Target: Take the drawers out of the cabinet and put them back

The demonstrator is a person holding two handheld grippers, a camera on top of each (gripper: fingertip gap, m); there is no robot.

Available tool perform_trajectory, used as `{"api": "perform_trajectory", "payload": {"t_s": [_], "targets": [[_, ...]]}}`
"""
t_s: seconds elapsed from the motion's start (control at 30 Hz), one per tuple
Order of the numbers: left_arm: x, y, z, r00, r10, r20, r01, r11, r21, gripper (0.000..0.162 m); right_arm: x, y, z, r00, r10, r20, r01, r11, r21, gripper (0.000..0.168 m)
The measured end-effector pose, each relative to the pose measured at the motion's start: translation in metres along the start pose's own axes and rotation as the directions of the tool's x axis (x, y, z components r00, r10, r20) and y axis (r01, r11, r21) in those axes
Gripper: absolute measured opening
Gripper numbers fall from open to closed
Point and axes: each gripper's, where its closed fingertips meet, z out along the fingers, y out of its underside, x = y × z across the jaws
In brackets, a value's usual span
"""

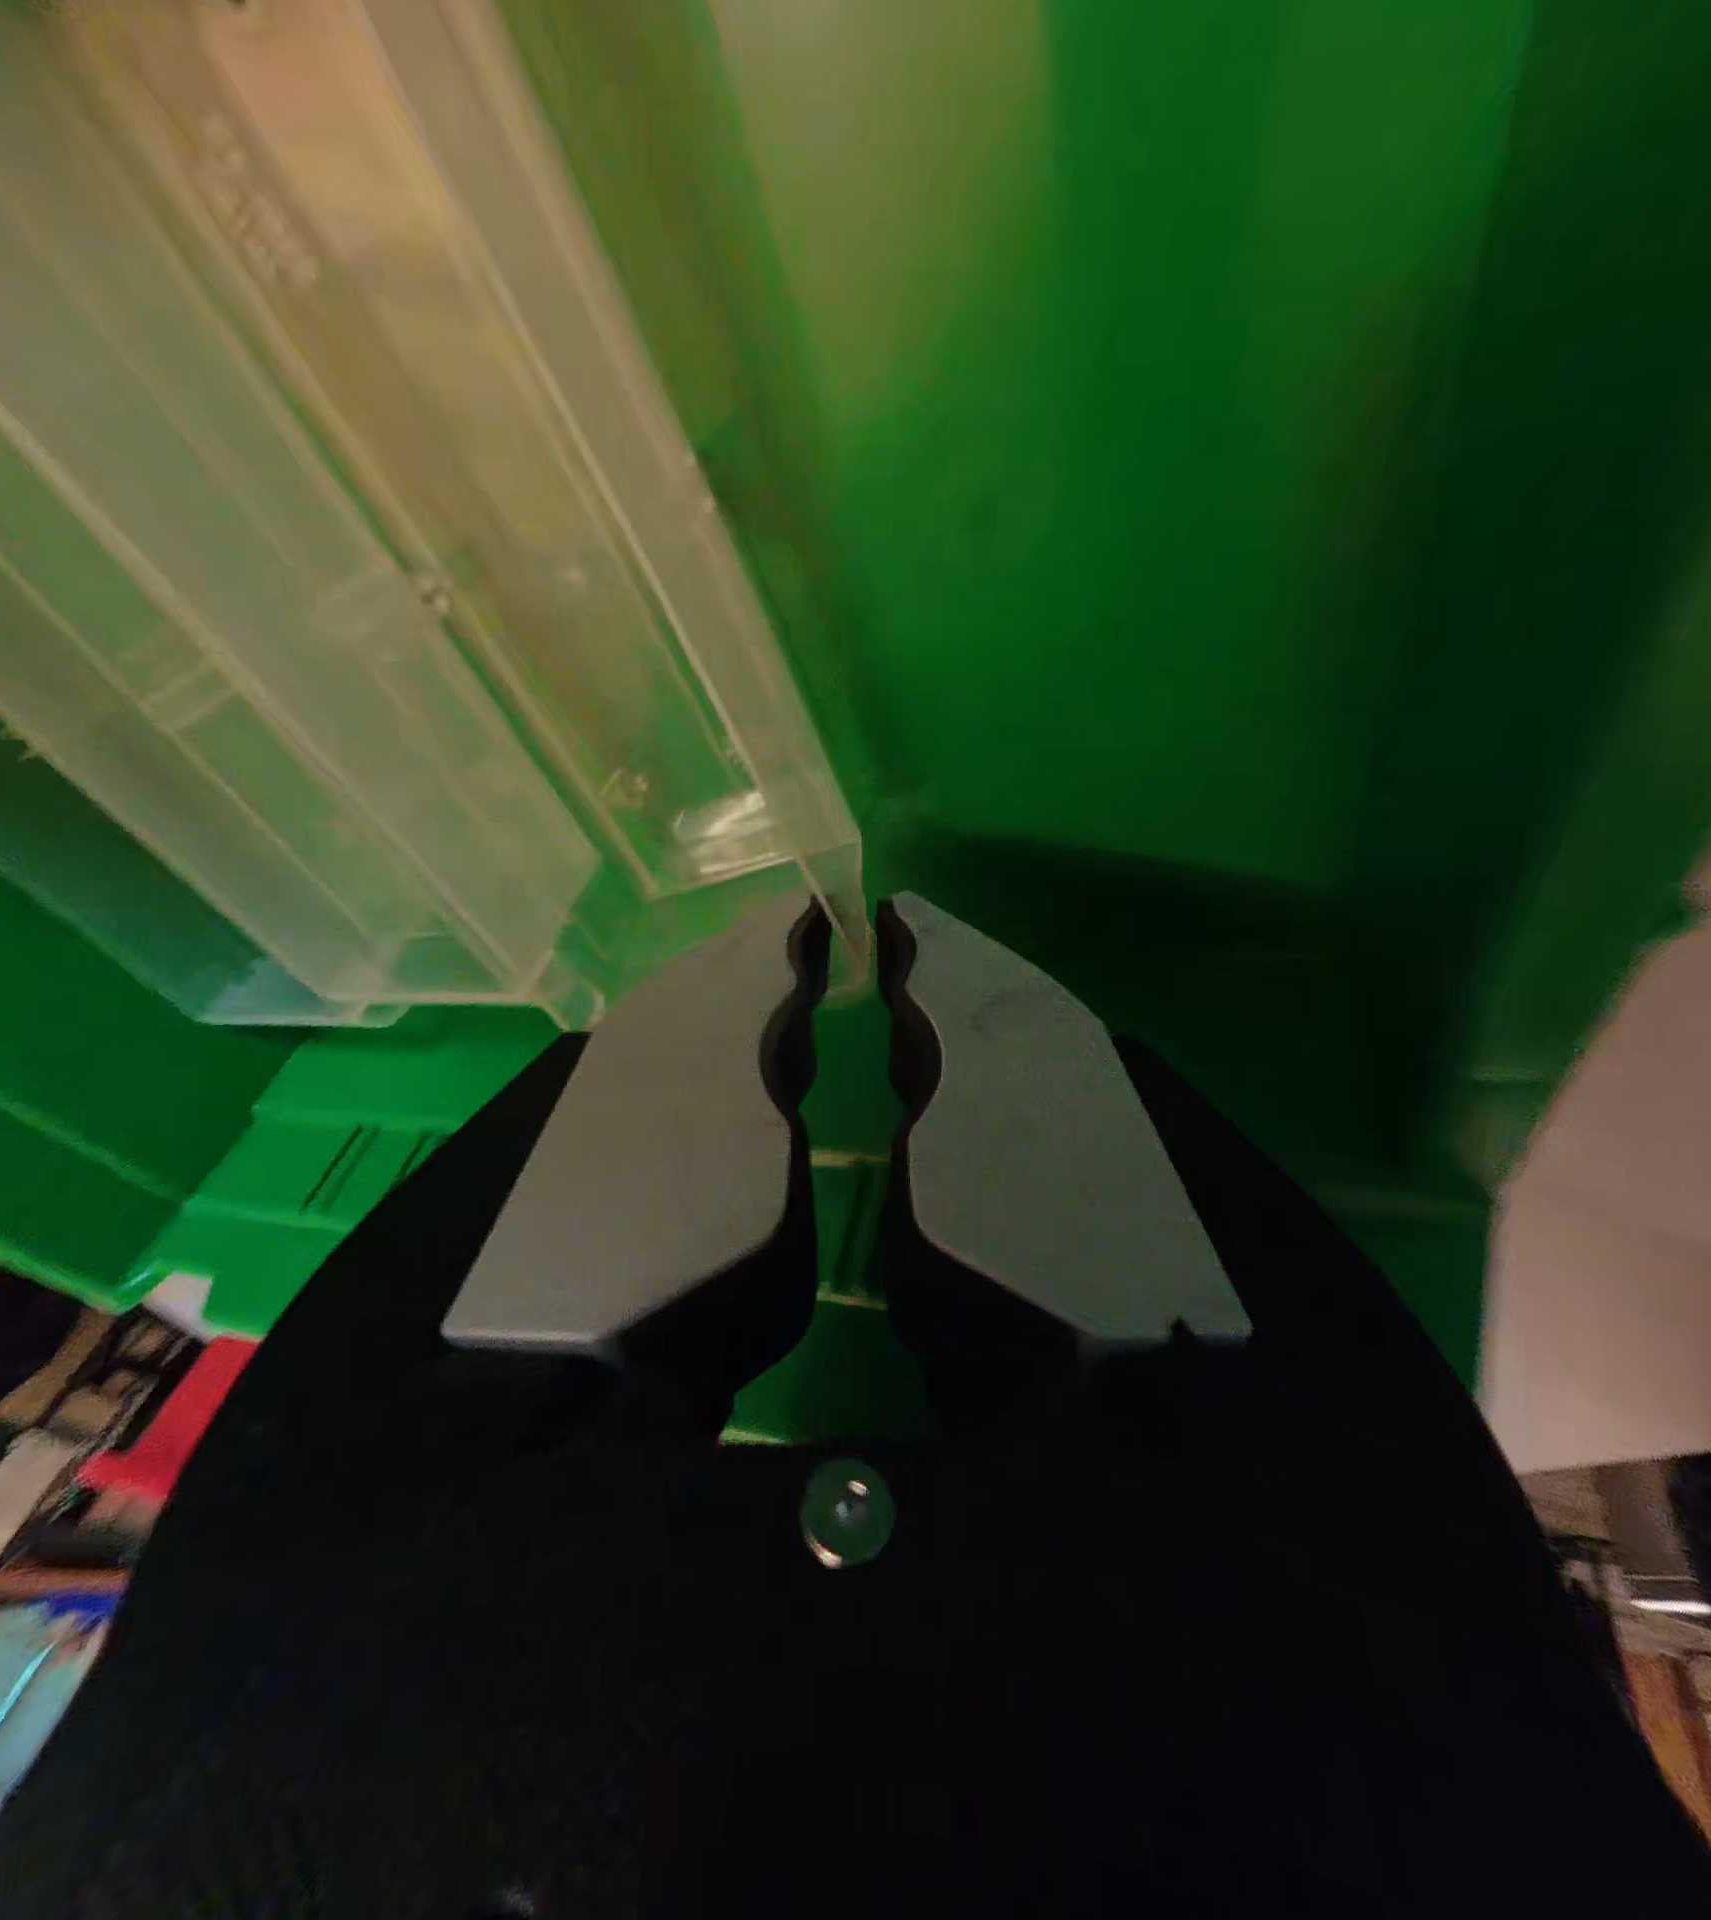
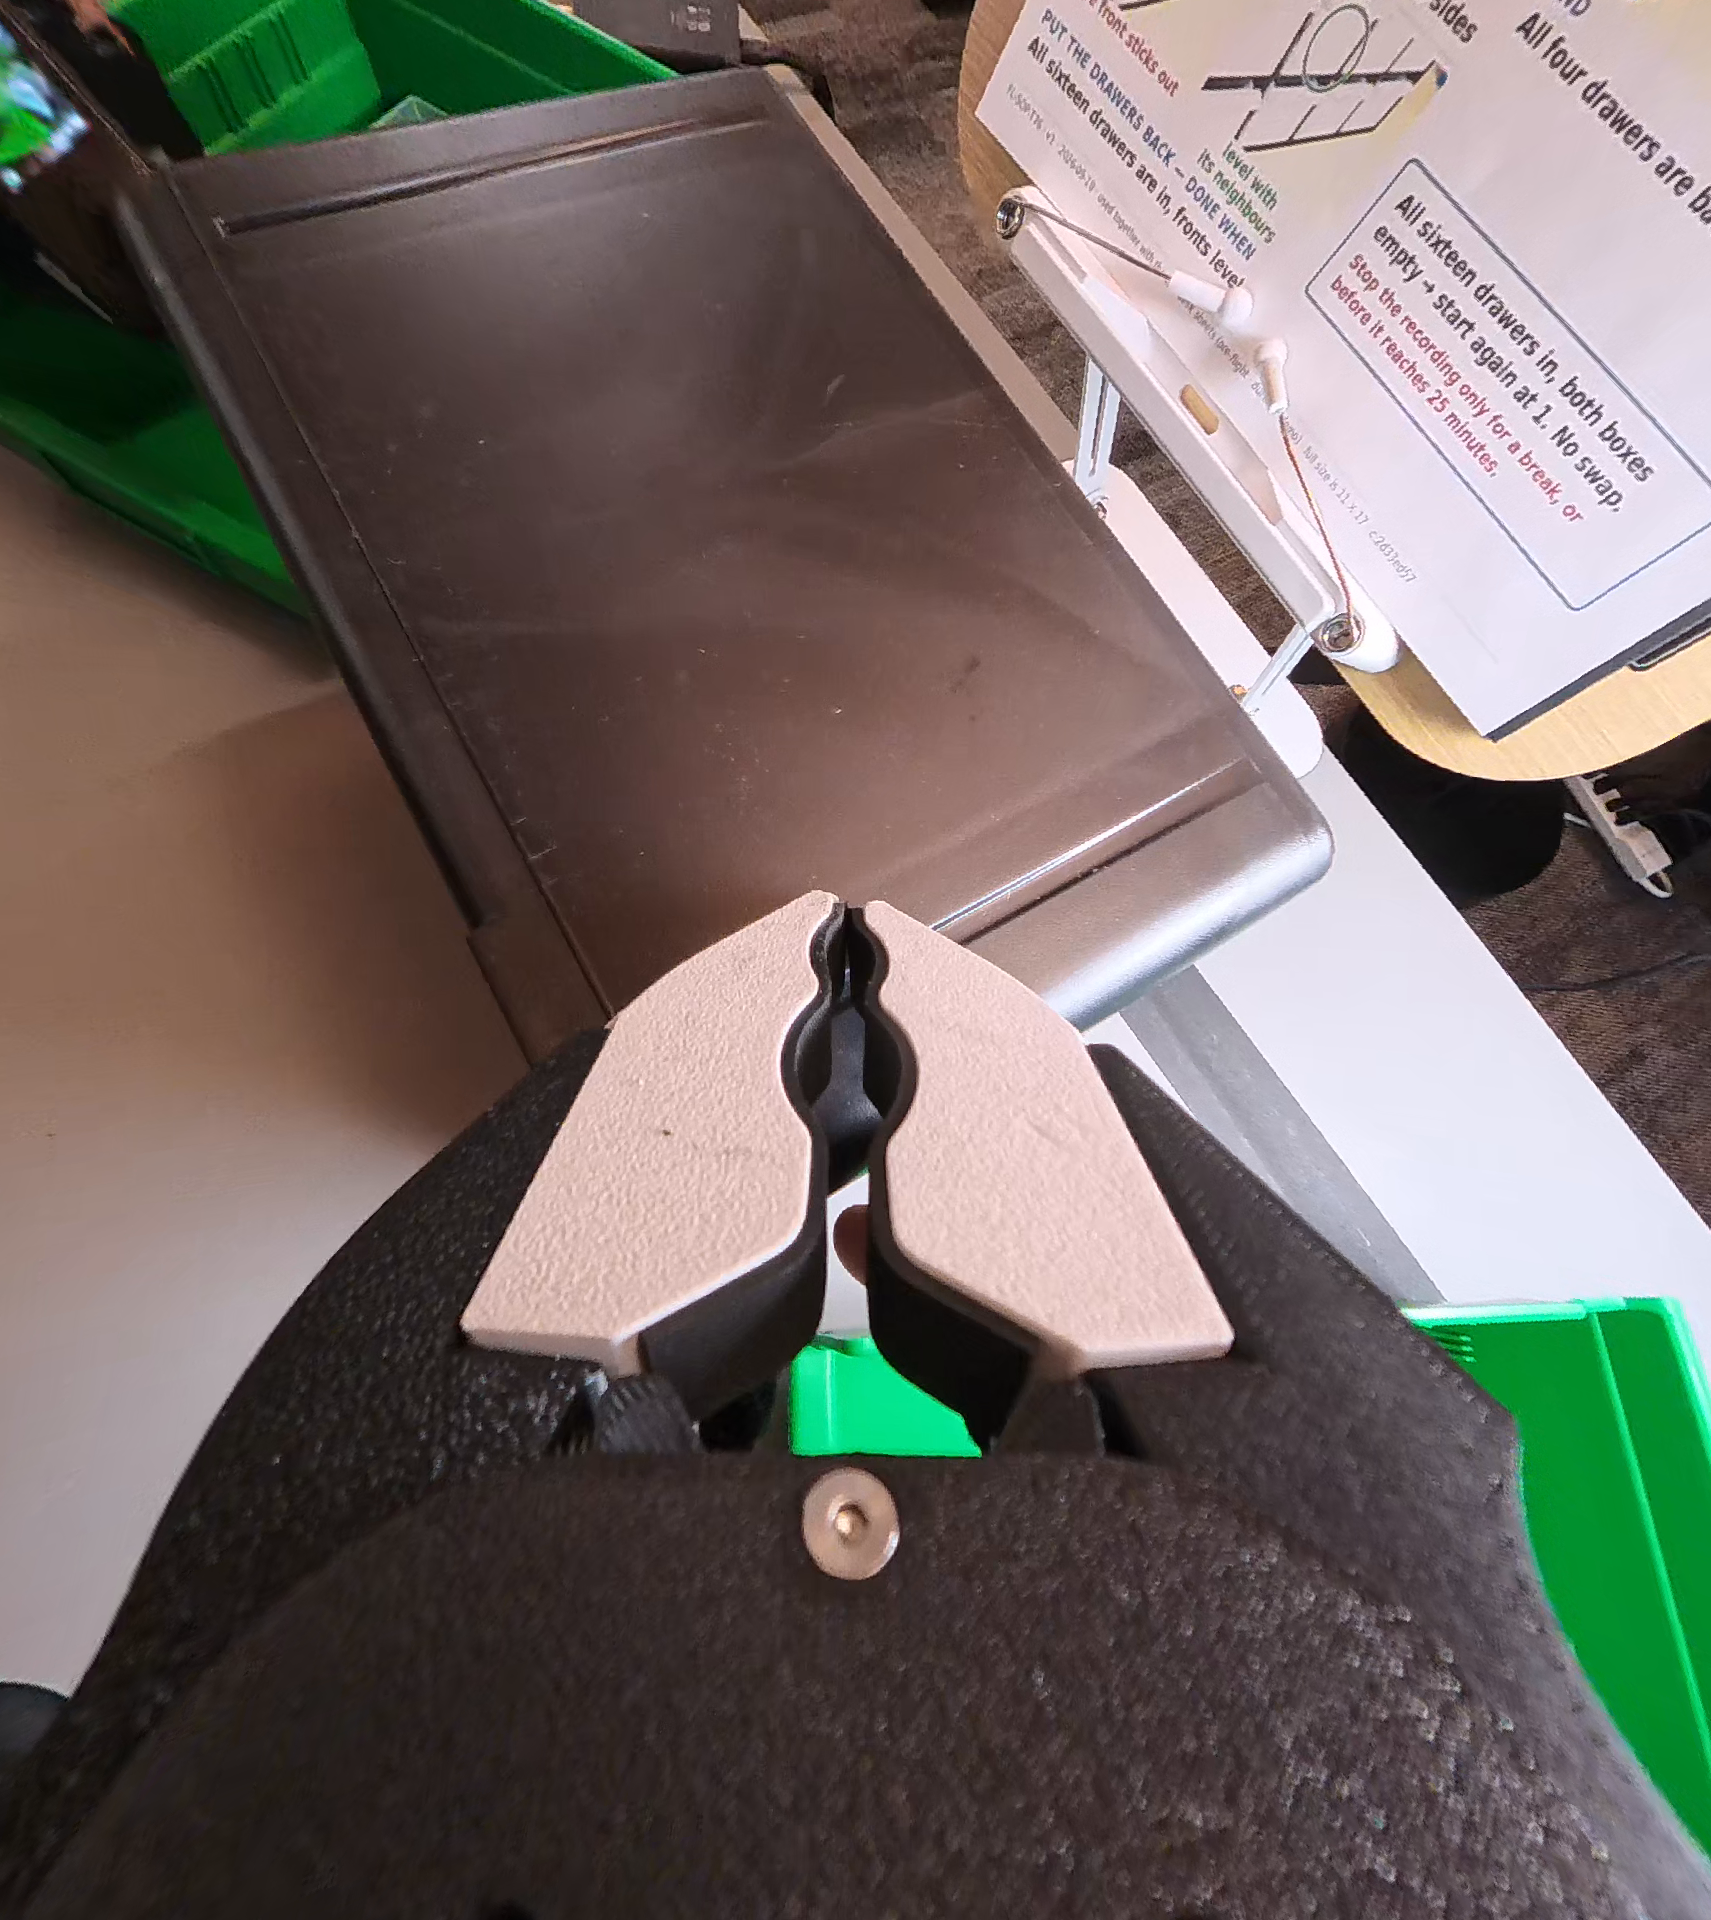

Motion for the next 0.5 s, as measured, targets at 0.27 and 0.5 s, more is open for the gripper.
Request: {"api": "perform_trajectory", "payload": {"t_s": [0.27,0.5], "targets": [[0.039,-0.054,-0.063,0.983,0.028,-0.181,0.041,0.929,0.369,0.026,0.000,0.000,0.000,1.000,0.013,0.015,-0.013,1.000,0.012,0.000],[0.041,-0.026,-0.055,0.989,0.066,-0.130,-0.024,0.954,0.298,0.033,0.000,0.000,0.000,1.000,0.000,-0.005,0.000,1.000,0.005,0.000]]}}
